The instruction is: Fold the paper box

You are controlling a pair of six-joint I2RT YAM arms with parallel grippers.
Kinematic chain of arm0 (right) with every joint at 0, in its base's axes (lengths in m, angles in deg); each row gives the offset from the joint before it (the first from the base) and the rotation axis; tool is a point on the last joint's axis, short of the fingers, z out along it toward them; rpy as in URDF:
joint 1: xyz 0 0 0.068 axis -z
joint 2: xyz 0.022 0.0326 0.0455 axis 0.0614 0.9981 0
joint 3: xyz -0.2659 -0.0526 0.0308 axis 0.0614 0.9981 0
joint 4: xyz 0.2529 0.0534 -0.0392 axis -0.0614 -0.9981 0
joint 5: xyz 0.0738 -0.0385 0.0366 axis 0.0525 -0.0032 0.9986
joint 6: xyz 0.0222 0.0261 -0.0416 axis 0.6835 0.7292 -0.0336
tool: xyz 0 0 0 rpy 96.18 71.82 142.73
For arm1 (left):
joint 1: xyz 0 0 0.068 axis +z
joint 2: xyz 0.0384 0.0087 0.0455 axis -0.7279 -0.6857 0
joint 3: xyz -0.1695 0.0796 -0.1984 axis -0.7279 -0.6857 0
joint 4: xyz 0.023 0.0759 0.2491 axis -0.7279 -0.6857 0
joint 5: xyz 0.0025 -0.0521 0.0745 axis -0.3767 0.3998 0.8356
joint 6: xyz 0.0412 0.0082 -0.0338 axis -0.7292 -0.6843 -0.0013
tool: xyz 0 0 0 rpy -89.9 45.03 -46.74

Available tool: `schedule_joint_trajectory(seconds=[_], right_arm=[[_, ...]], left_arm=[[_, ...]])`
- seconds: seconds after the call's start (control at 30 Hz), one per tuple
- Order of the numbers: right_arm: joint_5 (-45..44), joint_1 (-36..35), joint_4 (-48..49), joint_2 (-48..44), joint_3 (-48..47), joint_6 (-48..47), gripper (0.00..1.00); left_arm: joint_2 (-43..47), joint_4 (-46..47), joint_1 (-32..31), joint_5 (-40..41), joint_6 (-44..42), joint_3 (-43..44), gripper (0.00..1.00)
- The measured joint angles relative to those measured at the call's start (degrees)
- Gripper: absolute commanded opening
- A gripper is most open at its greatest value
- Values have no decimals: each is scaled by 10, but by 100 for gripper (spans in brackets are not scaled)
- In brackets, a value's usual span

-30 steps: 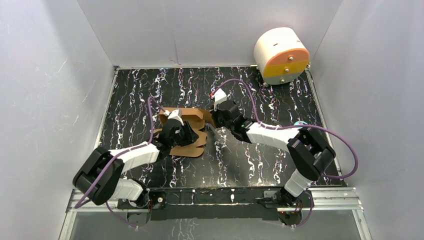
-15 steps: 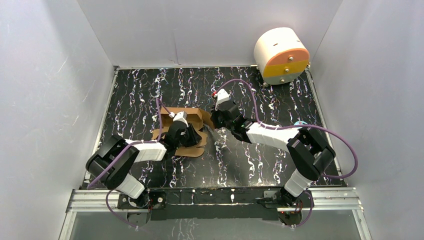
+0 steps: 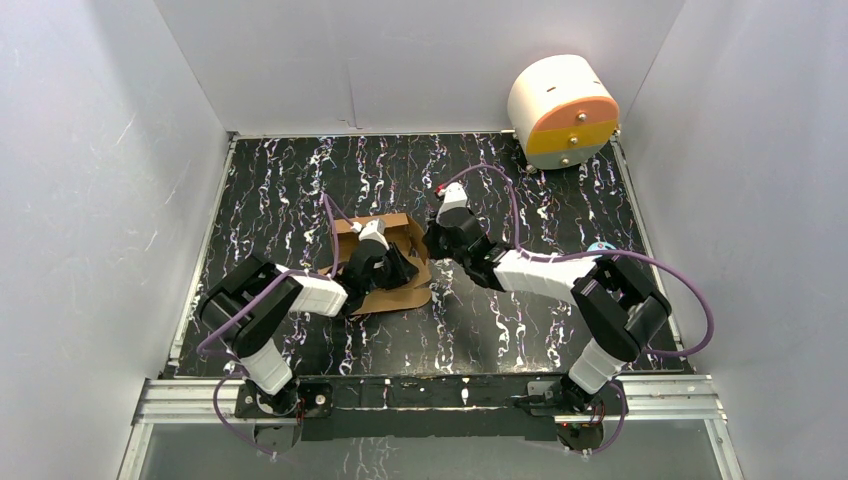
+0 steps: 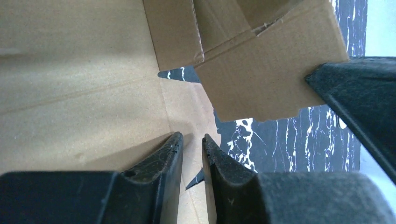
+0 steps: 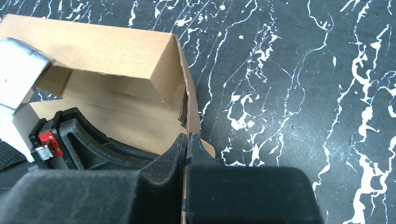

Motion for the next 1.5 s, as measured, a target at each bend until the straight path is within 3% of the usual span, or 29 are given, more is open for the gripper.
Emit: schedule_joint_trajectory(seconds=[0.3, 0.5, 0.7, 0.9, 1.23, 1.5], right_arm=[[-61, -22, 69, 0, 56, 13, 0], [-111, -51, 81, 0, 63, 7, 0], [-134, -61, 87, 3, 64, -5, 0], [-142, -66, 96, 9, 64, -17, 0], [-142, -71, 104, 19, 56, -39, 0], [-142, -71, 106, 19, 56, -52, 0]], left_arm=[[-1, 4, -3, 0, 10, 0, 21], [44, -18, -5, -9, 12, -15, 27], [211, -121, -6, 3, -2, -19, 31], [360, -249, 1, 88, -17, -10, 28], [451, -397, 149, 160, -30, 1, 33], [452, -416, 219, 152, -33, 3, 35]])
